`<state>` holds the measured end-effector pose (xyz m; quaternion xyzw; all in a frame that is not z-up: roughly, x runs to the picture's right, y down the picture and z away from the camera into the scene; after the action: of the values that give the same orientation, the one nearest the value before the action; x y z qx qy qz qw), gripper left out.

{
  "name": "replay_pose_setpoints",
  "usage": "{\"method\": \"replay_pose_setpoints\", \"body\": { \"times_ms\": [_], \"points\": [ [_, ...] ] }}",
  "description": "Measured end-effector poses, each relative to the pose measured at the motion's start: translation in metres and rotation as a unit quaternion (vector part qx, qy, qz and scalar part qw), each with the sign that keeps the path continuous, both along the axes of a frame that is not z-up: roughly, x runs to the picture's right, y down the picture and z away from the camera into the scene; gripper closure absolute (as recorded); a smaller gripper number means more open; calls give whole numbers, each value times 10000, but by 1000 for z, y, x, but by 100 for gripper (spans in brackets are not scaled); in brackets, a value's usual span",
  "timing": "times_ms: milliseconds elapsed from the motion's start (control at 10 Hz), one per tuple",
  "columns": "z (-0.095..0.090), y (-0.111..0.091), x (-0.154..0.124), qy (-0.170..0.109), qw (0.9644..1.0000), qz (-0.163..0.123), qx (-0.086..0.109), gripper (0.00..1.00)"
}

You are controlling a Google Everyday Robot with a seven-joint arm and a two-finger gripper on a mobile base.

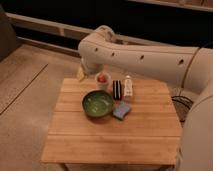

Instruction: Pick up the ceramic cup

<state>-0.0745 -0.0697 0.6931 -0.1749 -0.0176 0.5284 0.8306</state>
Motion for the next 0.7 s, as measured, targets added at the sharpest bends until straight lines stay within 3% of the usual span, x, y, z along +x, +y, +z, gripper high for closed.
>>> {"method": "replay_pose_setpoints", "body": {
  "times_ms": [200,400,700],
  "points": [
    [9,3,9,127,9998,142,-44,35],
    [29,-8,37,397,9989,251,40,35],
    [55,-41,34,326,9988,-89,347,35]
  ]
}}
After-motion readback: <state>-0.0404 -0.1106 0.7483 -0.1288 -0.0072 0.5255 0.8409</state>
